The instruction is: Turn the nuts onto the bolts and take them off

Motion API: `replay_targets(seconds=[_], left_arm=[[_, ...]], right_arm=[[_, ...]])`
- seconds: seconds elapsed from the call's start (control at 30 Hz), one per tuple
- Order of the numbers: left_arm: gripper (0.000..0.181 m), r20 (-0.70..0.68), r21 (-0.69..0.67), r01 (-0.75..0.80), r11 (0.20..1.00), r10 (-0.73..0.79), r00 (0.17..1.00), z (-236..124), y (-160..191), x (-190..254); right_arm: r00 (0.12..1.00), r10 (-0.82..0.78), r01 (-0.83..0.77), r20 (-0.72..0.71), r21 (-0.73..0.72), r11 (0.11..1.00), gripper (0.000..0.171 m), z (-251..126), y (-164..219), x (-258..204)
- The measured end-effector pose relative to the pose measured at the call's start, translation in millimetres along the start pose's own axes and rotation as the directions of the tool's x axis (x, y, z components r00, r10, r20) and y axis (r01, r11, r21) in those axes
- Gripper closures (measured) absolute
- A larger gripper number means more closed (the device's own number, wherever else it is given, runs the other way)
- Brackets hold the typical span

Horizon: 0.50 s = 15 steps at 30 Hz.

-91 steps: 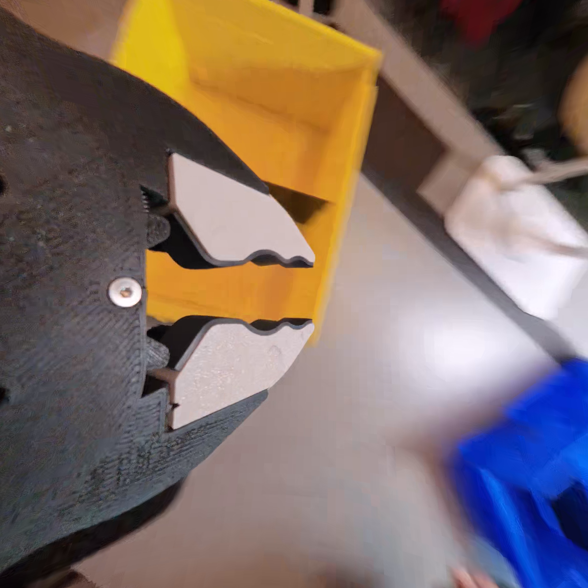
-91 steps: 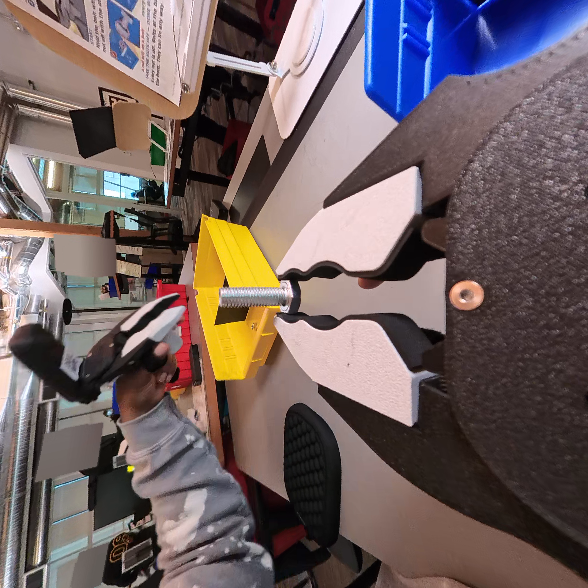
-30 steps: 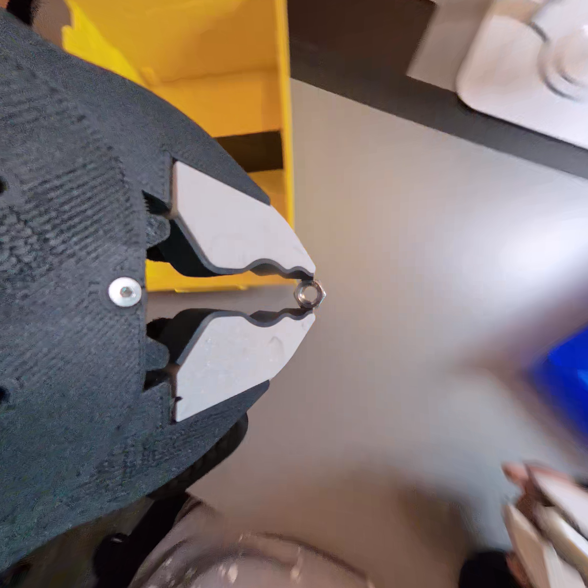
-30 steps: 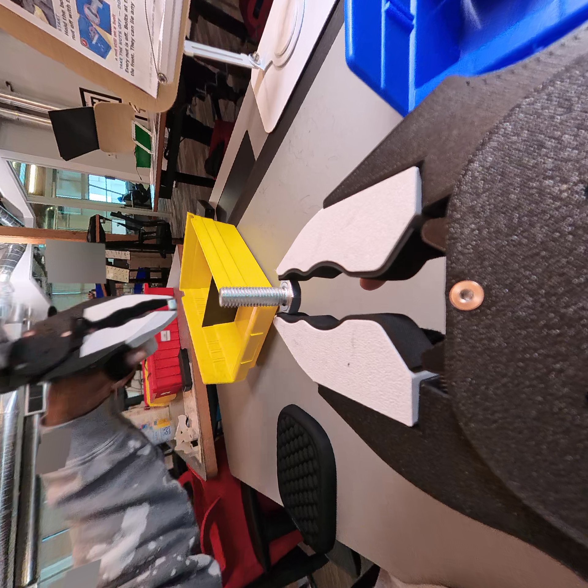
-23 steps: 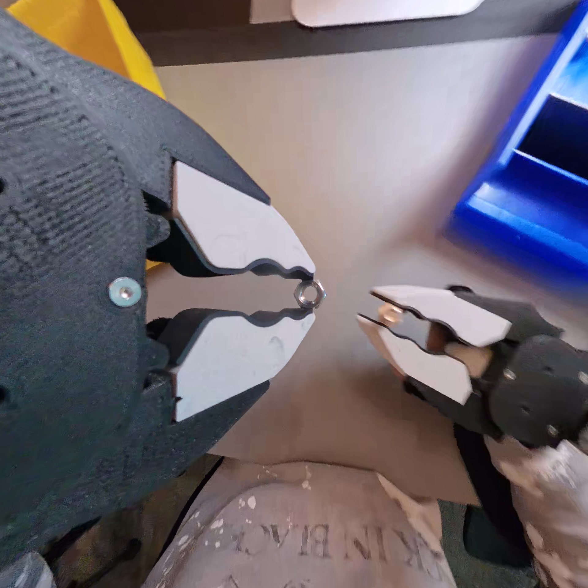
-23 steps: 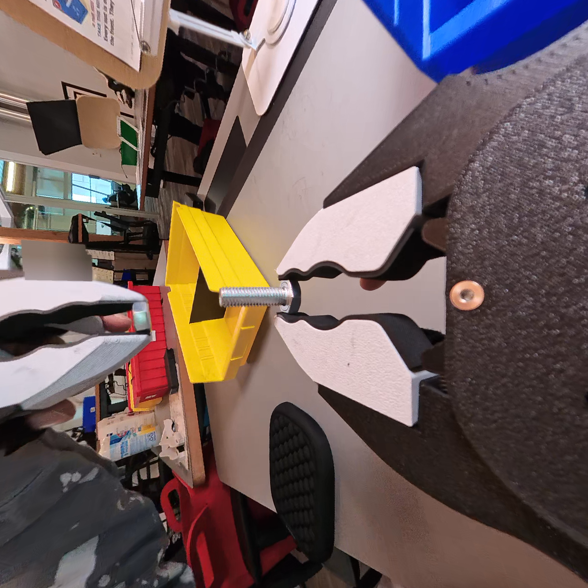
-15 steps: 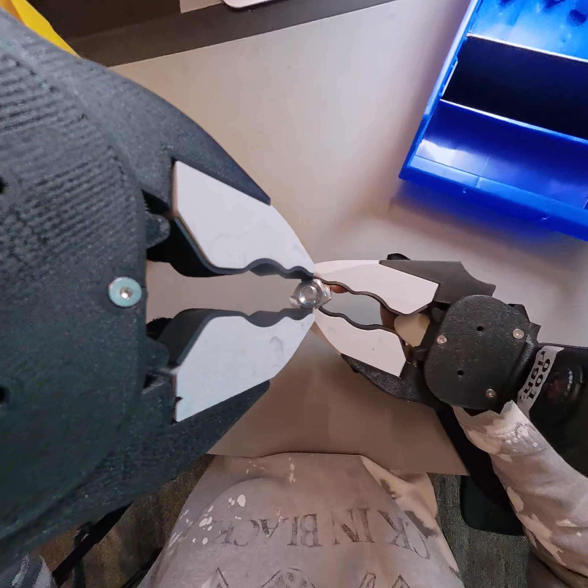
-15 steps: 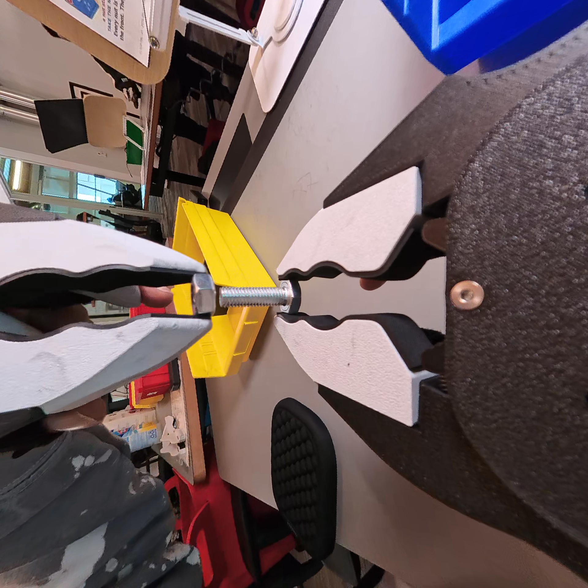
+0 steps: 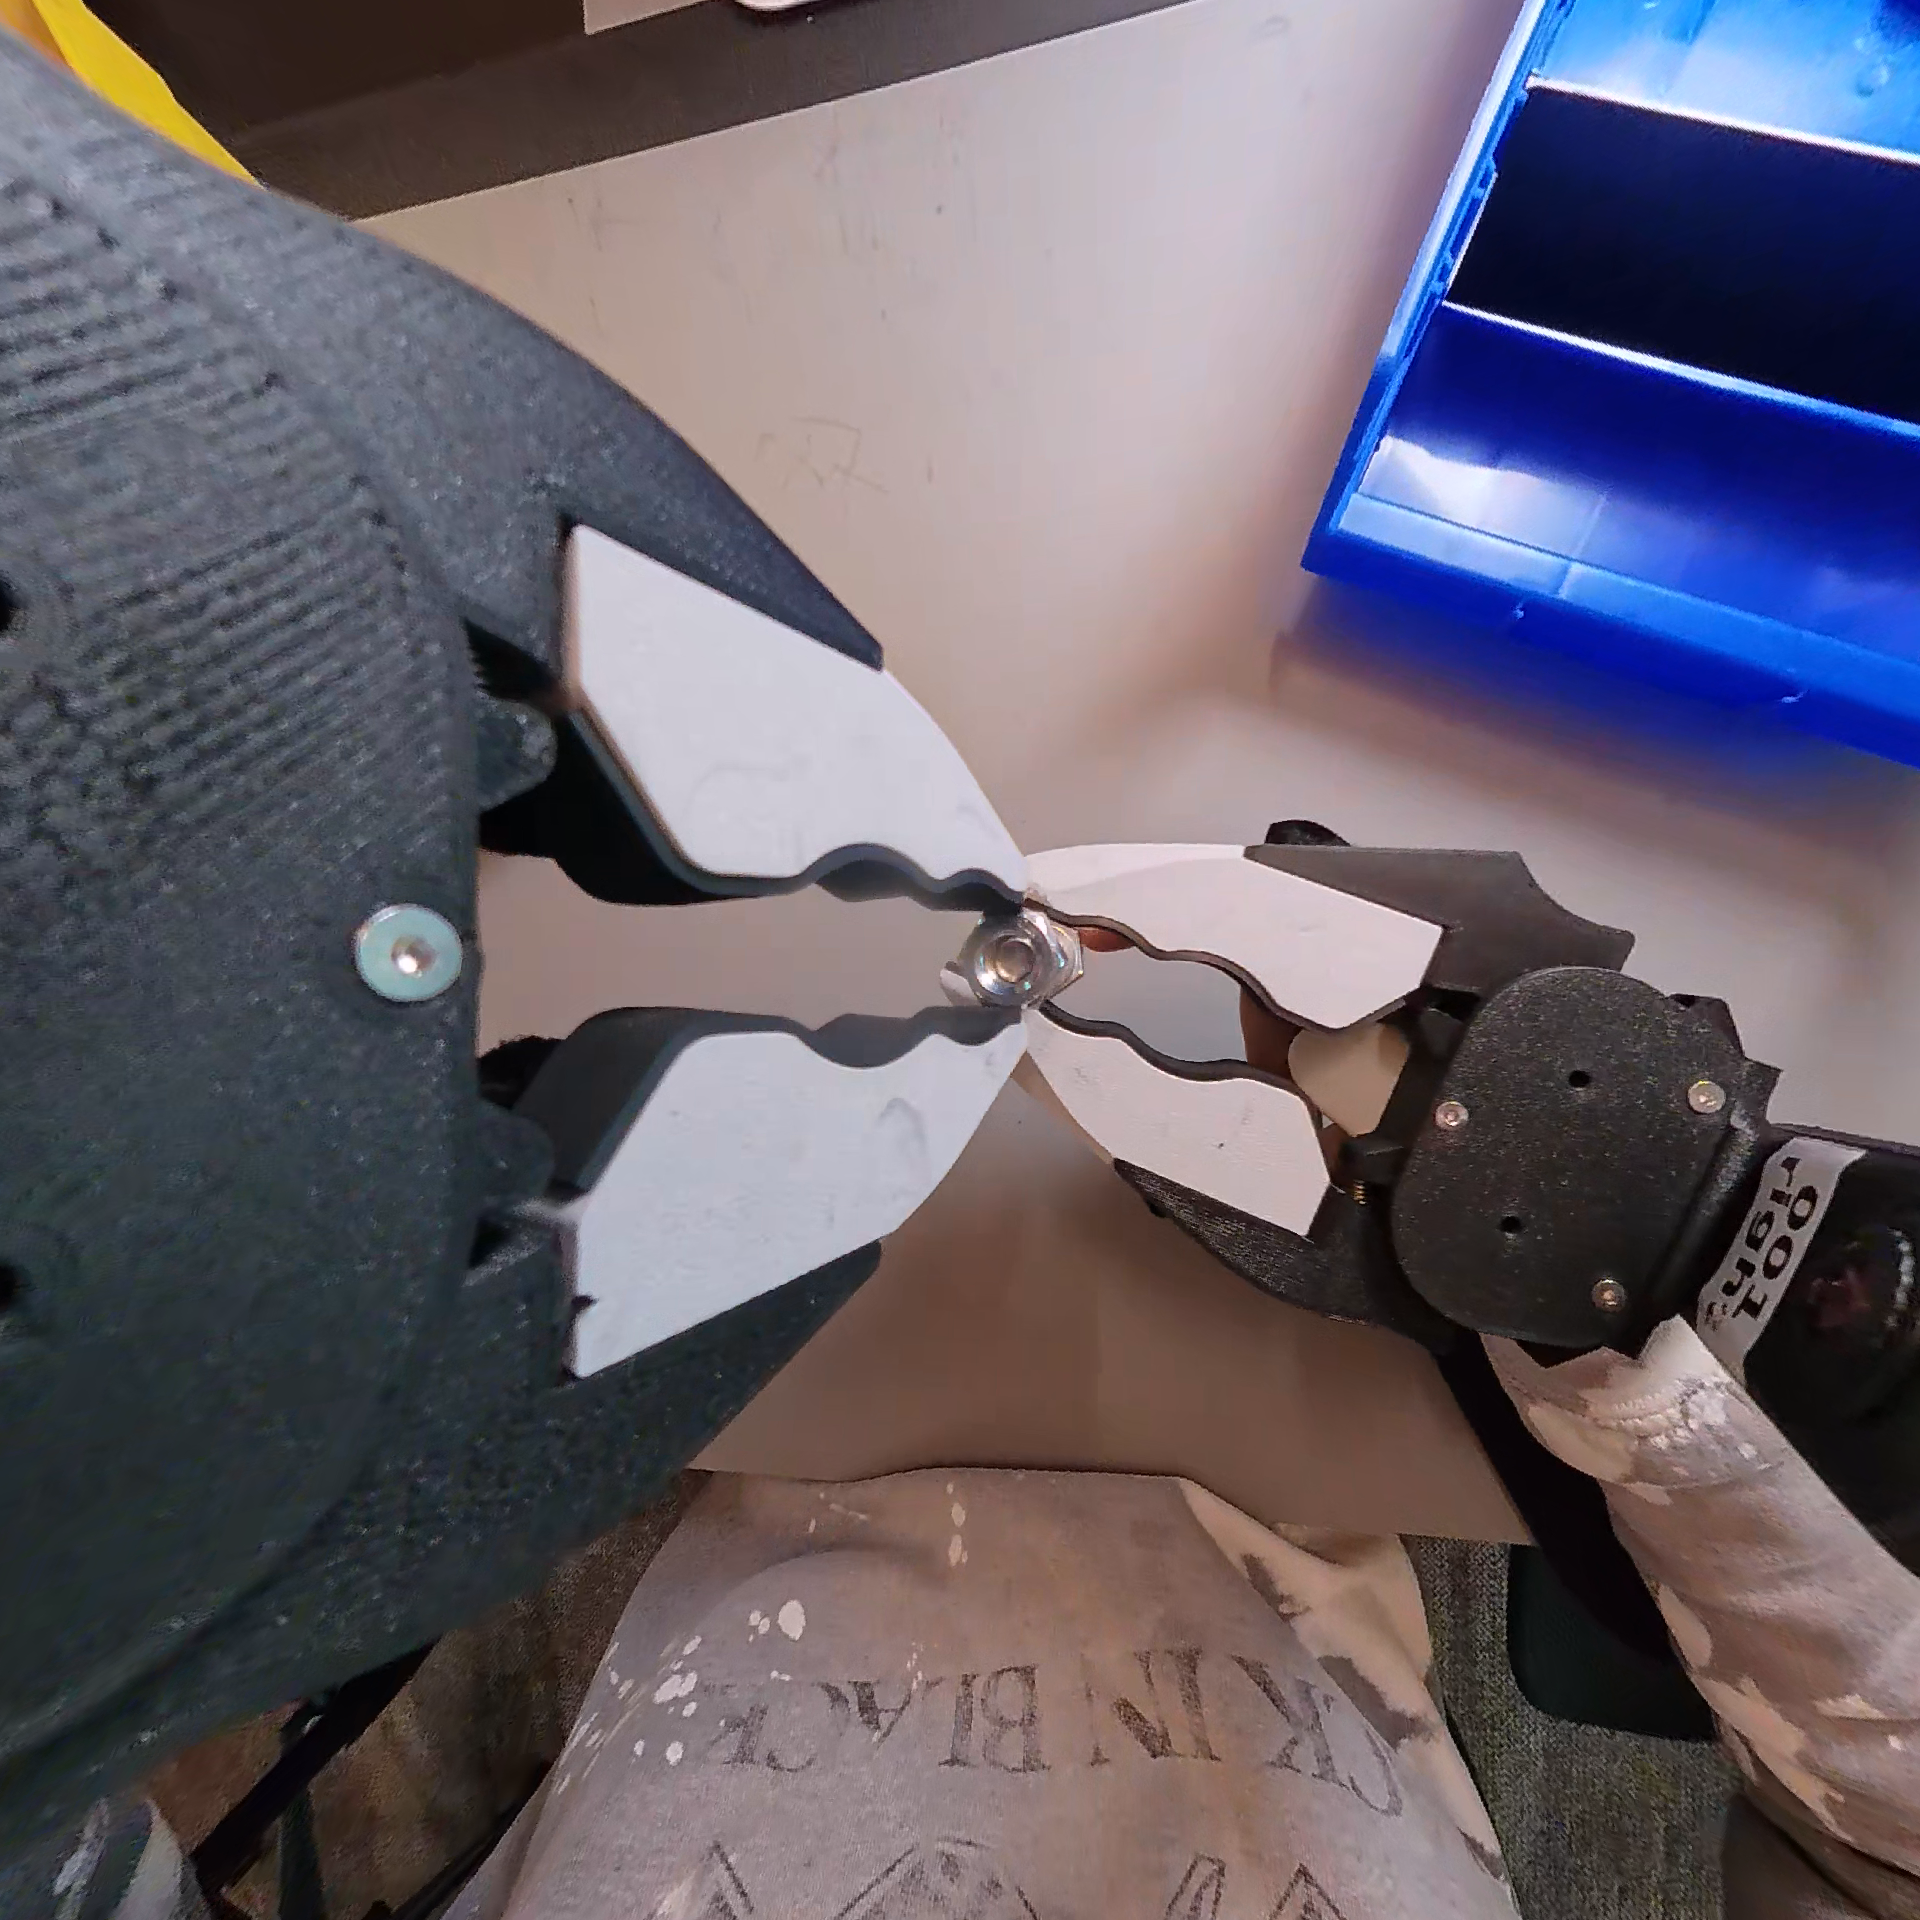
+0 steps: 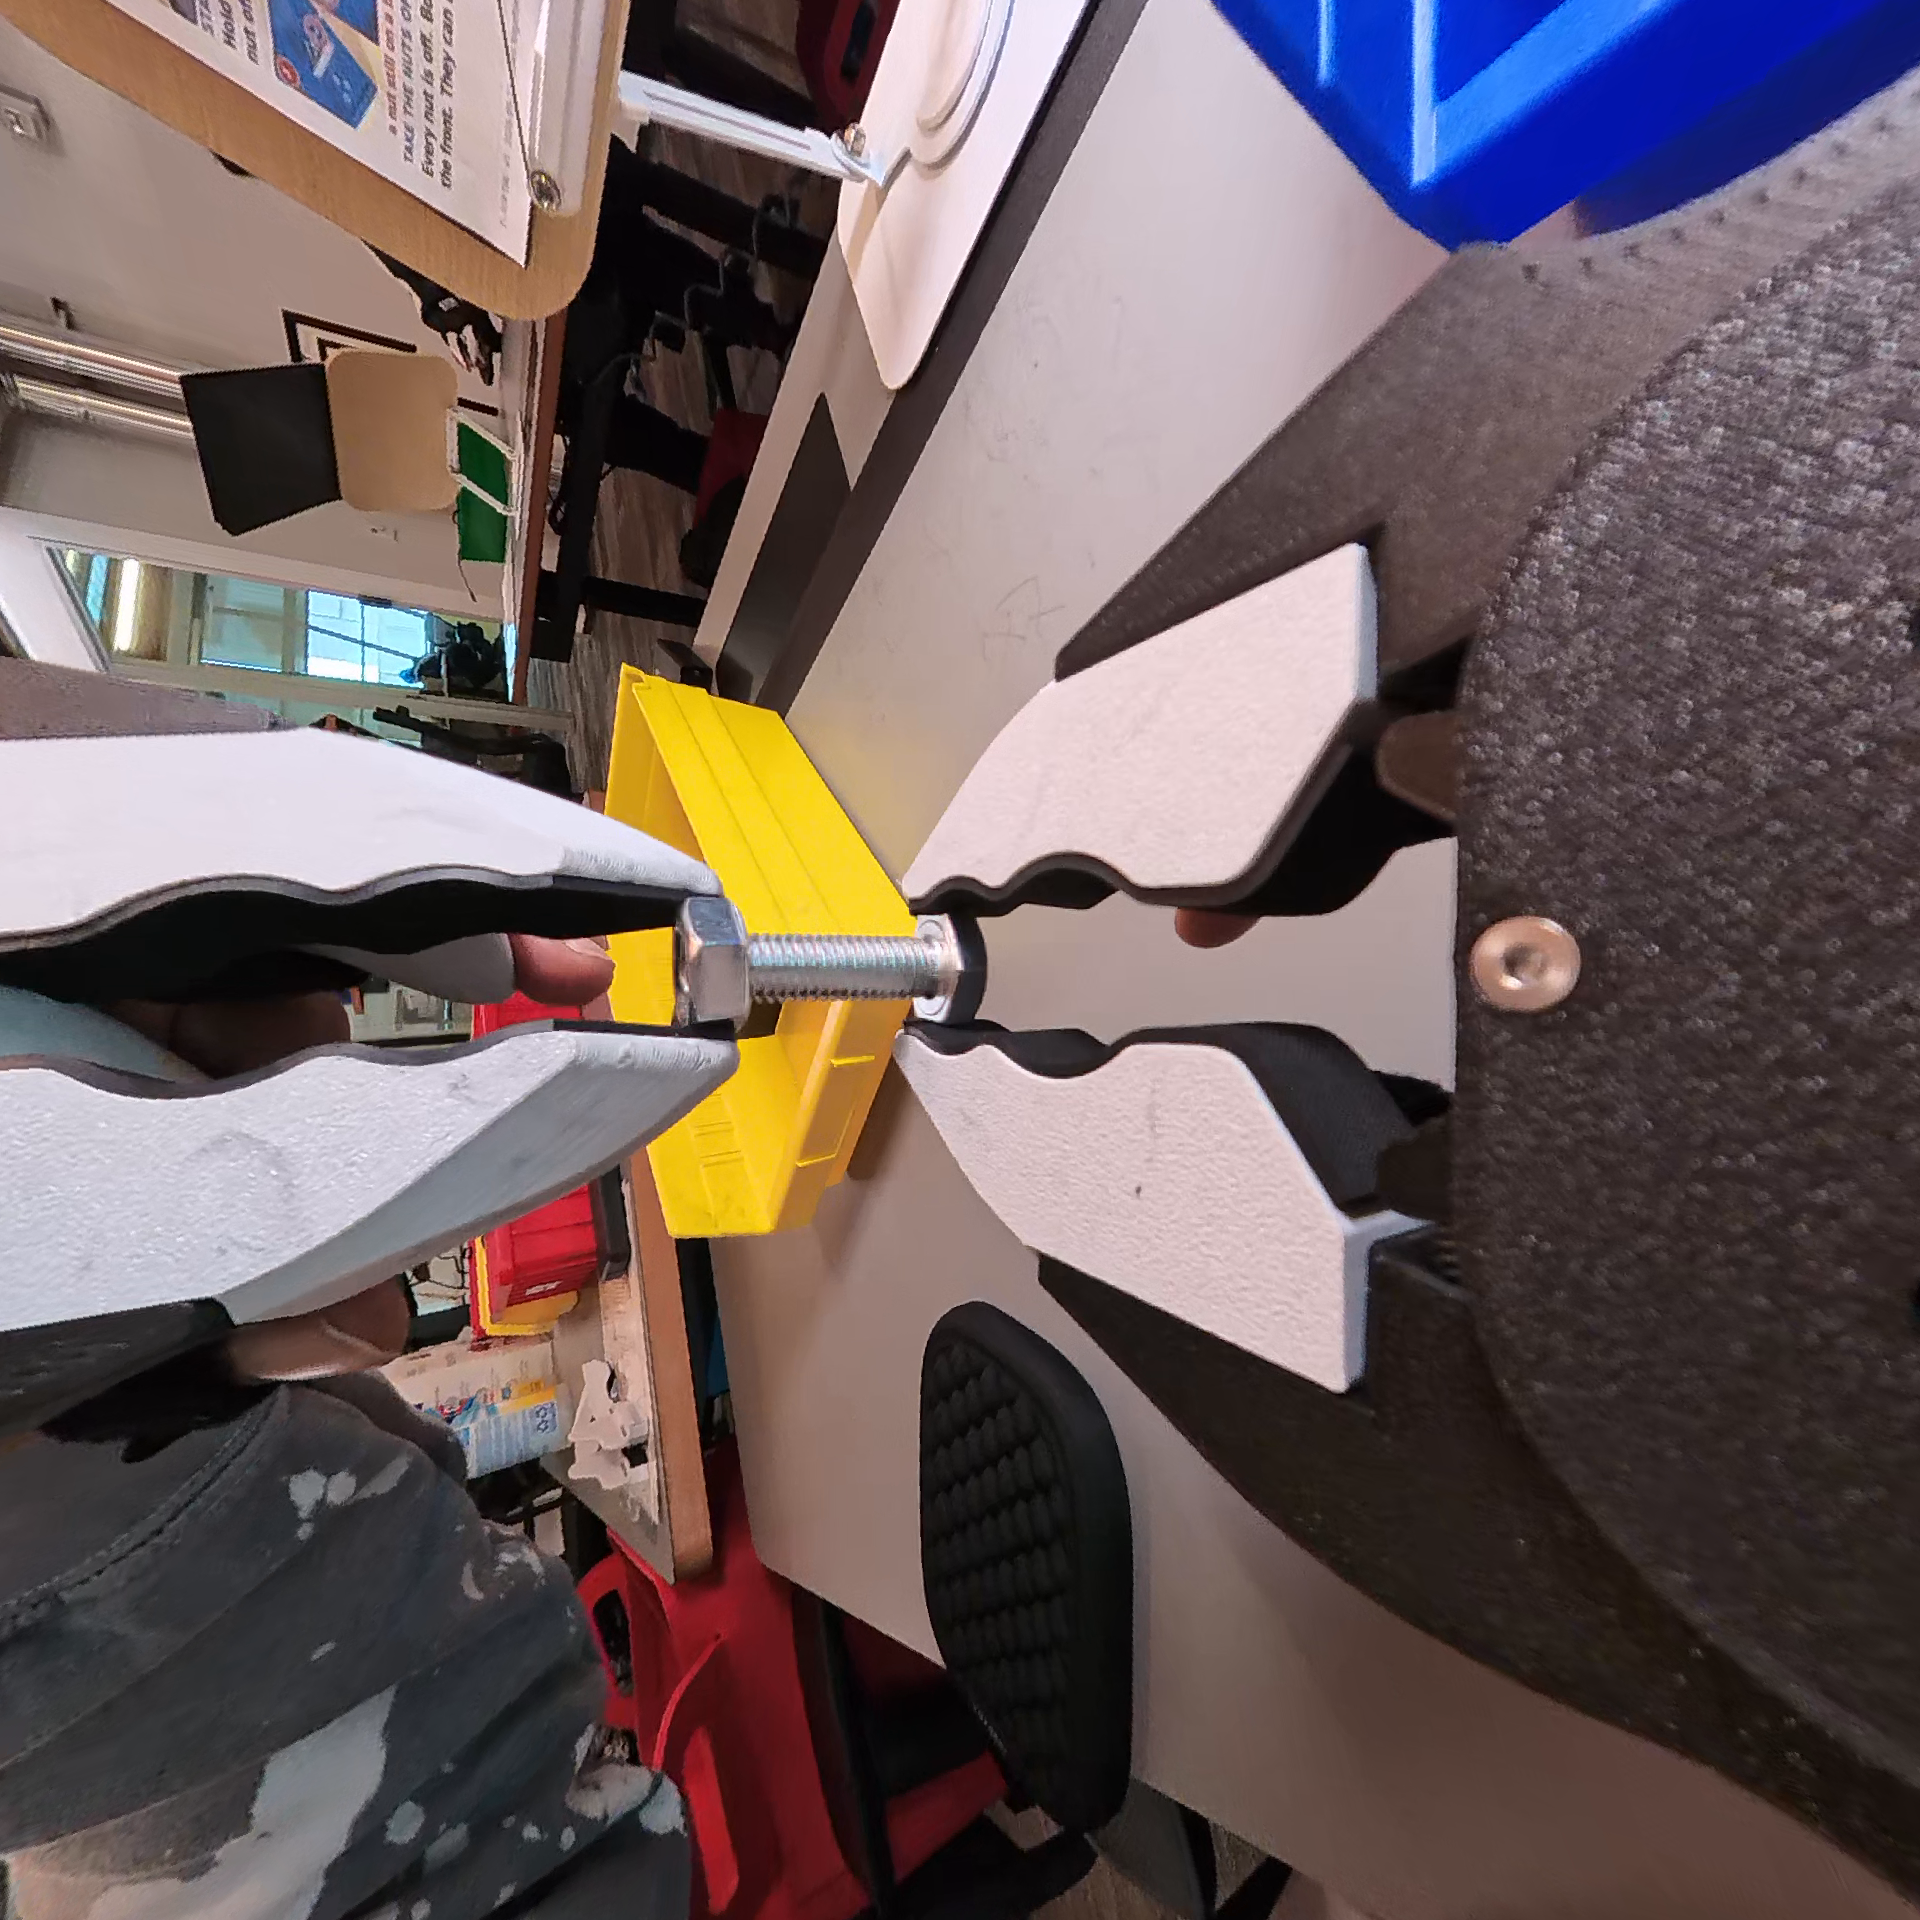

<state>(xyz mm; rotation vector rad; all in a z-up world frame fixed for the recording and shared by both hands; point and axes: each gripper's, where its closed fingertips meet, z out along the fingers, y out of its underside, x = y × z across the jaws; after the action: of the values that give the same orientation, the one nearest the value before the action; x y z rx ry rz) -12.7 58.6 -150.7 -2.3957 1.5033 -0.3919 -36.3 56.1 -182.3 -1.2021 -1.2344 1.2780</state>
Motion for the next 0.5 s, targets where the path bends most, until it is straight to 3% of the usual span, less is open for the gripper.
replay_targets(seconds=[0.5], left_arm=[[0.155,0.002,0.036,-0.020,0.999,0.020,1.000,1.5,-1.0,2.8]], right_arm=[[1.000,-0.014,0.014,0.004,-0.023,1.000,0.153,2.0,4.5,-2.2]])
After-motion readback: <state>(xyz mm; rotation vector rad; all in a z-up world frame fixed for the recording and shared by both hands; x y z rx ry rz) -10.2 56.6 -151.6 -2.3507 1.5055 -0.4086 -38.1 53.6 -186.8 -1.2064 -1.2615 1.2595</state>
